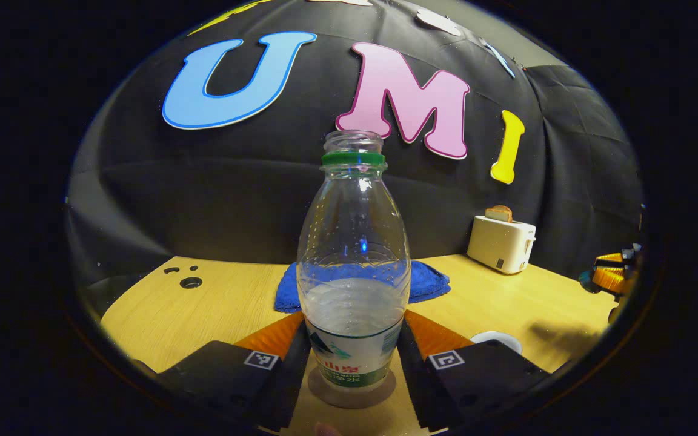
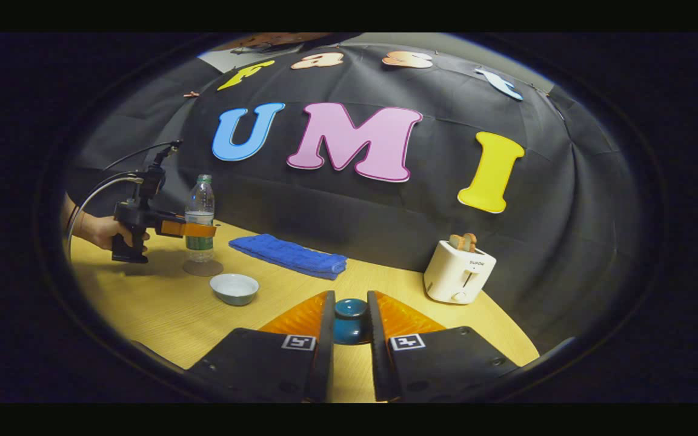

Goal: Open the teacup lid with one hand, grasp the water bottle and pour water into the teacup with the other hand; after pouring, place the water bottle on the coaster and then close the teacup lid.

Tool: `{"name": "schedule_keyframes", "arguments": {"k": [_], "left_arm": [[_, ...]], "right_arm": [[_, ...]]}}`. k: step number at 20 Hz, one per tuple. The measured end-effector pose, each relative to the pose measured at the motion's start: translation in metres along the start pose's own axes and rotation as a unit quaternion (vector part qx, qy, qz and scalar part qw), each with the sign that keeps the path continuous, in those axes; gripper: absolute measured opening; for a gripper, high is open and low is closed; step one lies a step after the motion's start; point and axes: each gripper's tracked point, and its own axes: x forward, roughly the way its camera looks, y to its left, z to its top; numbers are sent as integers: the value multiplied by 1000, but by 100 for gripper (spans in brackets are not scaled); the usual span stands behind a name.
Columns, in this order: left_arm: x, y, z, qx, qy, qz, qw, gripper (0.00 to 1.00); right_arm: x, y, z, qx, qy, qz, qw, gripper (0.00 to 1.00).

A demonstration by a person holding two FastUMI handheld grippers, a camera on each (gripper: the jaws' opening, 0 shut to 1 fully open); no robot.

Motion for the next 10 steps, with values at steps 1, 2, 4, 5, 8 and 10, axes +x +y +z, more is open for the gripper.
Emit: {"name": "schedule_keyframes", "arguments": {"k": [1,2,4,5,8,10], "left_arm": [[3,-1,-5,-1,3,2,1000,75],[7,0,-9,-6,5,-1,1000,75],[6,0,-14,-17,6,-3,1000,76],[6,0,-19,-19,8,-1,1000,77],[4,0,-19,-21,11,0,1000,79],[4,1,-18,-16,10,-1,1000,80]], "right_arm": [[-1,1,0,0,1,0,1000,30],[0,0,0,-1,1,0,1000,30],[0,2,-1,1,2,1,1000,30],[0,3,0,4,1,2,1000,30],[1,7,1,6,0,4,1000,30],[1,10,2,7,0,7,1000,30]]}}
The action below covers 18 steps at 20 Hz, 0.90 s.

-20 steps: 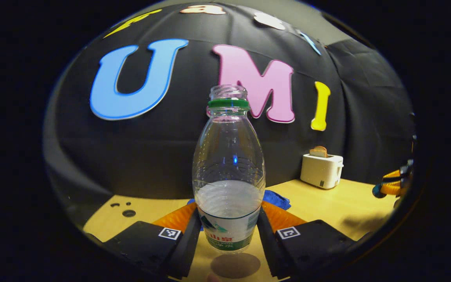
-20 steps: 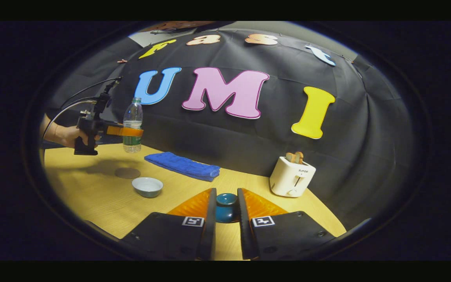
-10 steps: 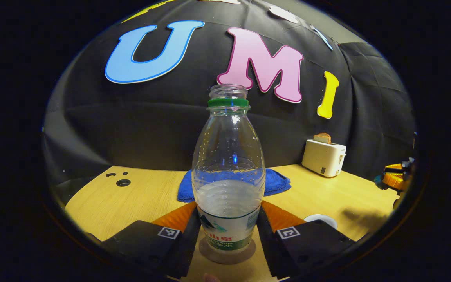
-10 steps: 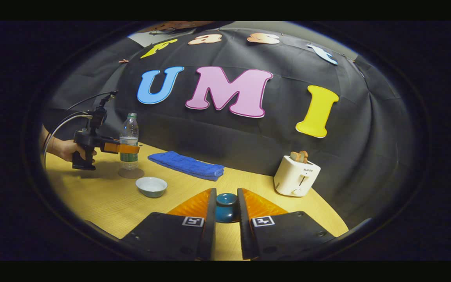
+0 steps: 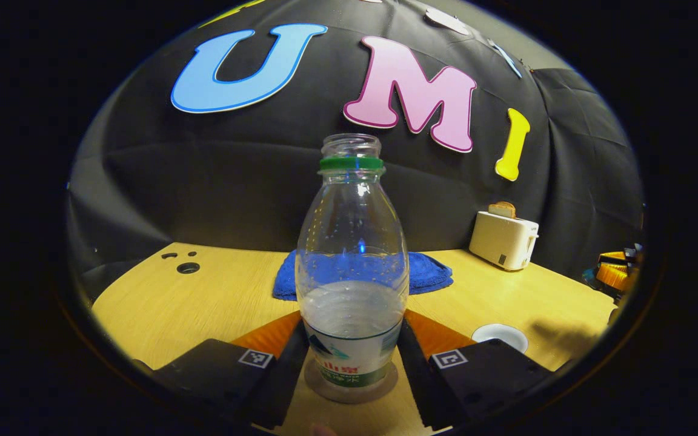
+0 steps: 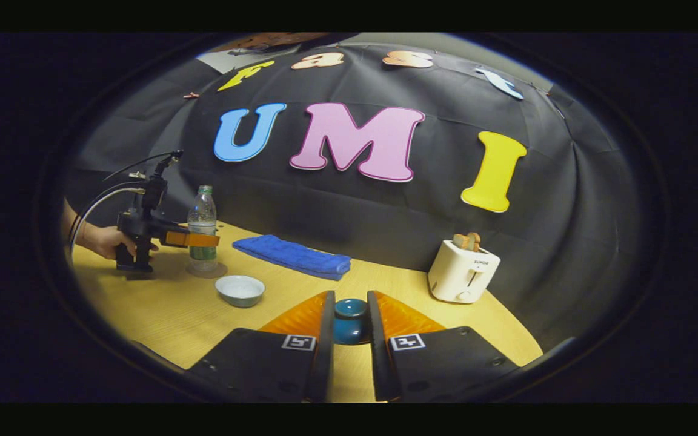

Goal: Open the teacup lid with one hand, grasp the water bottle and pour water into the teacup with the other hand; after pouring, place the water bottle on the coaster and then close the teacup lid.

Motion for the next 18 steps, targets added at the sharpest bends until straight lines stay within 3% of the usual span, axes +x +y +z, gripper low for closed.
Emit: {"name": "schedule_keyframes", "arguments": {"k": [2,3,4,6,7,8,13,14,17,18], "left_arm": [[-1,0,-2,0,1,-1,1000,80],[-2,-3,-2,-3,2,-2,1000,82],[-4,-4,-2,-6,2,-4,1000,93],[-8,-9,-6,-4,4,-8,1000,96],[-12,-11,-11,0,8,-10,1000,96],[-16,-13,-16,6,14,-13,1000,95],[-50,-21,-37,29,32,-15,999,95],[-57,-23,-40,30,35,-16,999,95],[-86,-22,-50,16,47,-4,999,95],[-97,-21,-52,5,48,2,999,95]], "right_arm": [[1,3,0,1,0,2,1000,25],[1,5,1,4,-1,4,1000,30],[3,9,2,9,-1,7,1000,30],[7,19,4,23,-4,21,1000,30],[9,24,5,32,-4,28,999,34],[13,31,5,42,-5,36,998,25],[40,70,14,99,-19,75,992,30],[46,79,14,106,-19,82,991,26],[67,105,17,121,-24,106,987,30],[74,114,17,127,-24,115,985,25]]}}
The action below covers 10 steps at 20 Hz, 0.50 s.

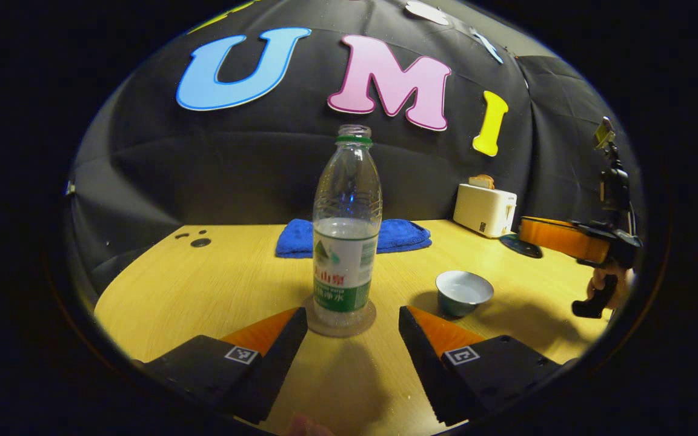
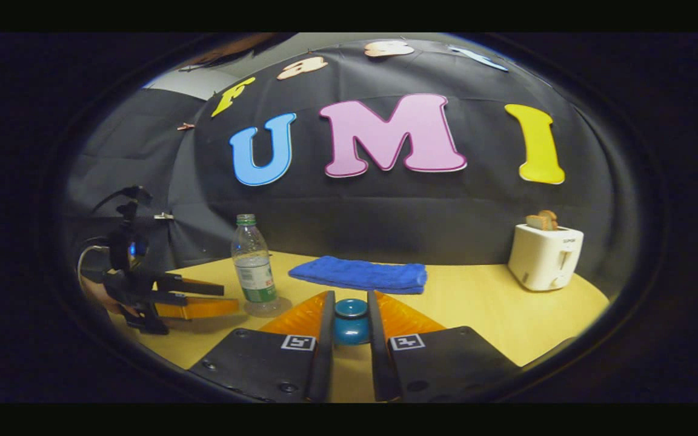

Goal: Open the teacup lid with one hand, grasp the water bottle and pour water into the teacup with the other hand; after pouring, place the water bottle on the coaster and then close the teacup lid.

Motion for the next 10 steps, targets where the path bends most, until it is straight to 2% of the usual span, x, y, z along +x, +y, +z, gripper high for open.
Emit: {"name": "schedule_keyframes", "arguments": {"k": [1,4,5,6,7,8,9,10], "left_arm": [[-10,-1,-3,-12,1,4,1000,96],[-37,6,-1,-17,-6,32,999,95],[-45,7,2,-16,-12,39,999,95],[-51,9,8,-13,-19,44,999,95],[-55,10,12,-9,-26,49,998,95],[-58,12,17,-2,-32,51,998,95],[-60,12,20,4,-35,51,998,95],[-61,14,23,8,-37,53,998,95]], "right_arm": [[8,7,-5,6,5,8,1000,30],[24,18,-23,3,22,18,1000,30],[27,22,-28,1,27,21,999,34],[30,26,-33,0,32,25,999,25],[33,27,-38,0,37,26,999,25],[35,29,-44,0,43,27,999,30],[37,29,-49,1,50,27,998,25],[39,28,-51,0,55,25,998,25]]}}
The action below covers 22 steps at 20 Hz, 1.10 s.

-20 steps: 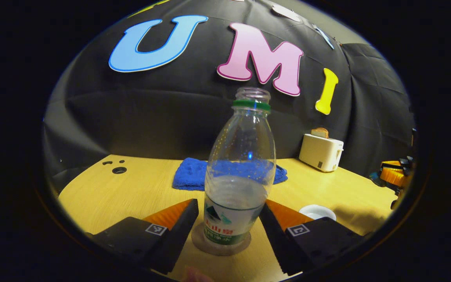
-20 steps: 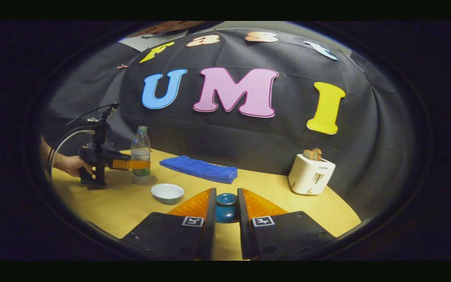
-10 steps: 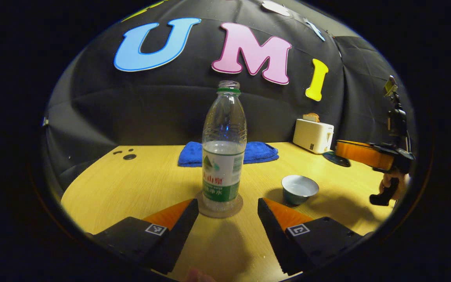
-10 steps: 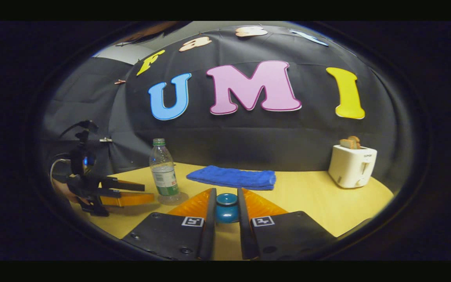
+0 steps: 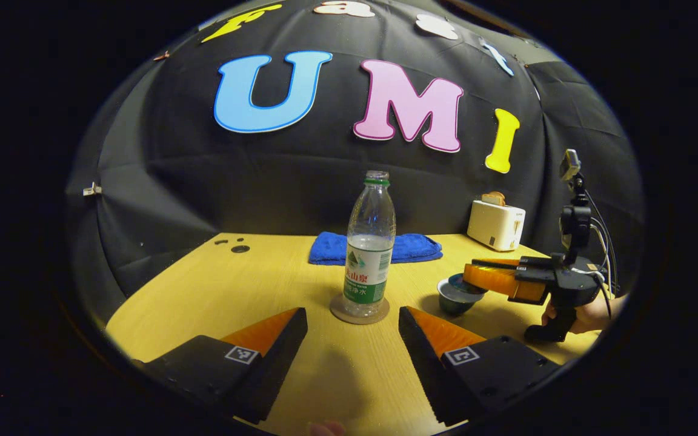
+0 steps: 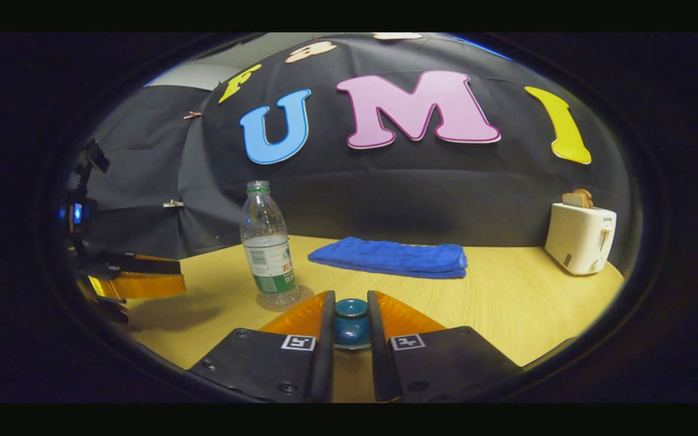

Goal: Open the teacup lid with one hand, grasp the water bottle and pour water into the teacup with the other hand; after pouring, place the water bottle on the coaster and then close the teacup lid.

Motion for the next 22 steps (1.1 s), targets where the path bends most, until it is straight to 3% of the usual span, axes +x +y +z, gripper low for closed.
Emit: {"name": "schedule_keyframes", "arguments": {"k": [2,8,12,15,16,17,18,19,22], "left_arm": [[-1,1,3,-3,-3,-1,1000,95],[-4,-2,3,6,-5,-1,1000,95],[-5,-1,5,8,-6,0,1000,95],[-8,-1,10,-1,-10,3,1000,95],[-10,0,12,-7,-11,7,1000,95],[-11,0,13,-13,-11,10,1000,95],[-13,-1,16,-21,-13,11,1000,95],[-16,-2,18,-27,-14,11,999,95],[-27,-2,37,-44,-18,22,999,95]], "right_arm": [[3,-2,0,-1,2,-3,1000,30],[11,-1,-11,-8,28,-8,1000,25],[12,-2,-14,-21,35,-16,999,36],[10,-4,-10,-15,31,-21,999,68],[5,-5,-4,-15,23,-27,999,88],[0,-5,6,-19,11,-31,999,93],[-6,-4,18,-23,-3,-33,999,90],[-14,-4,31,-27,-17,-36,999,97],[-43,-1,69,-8,-42,-45,998,98]]}}
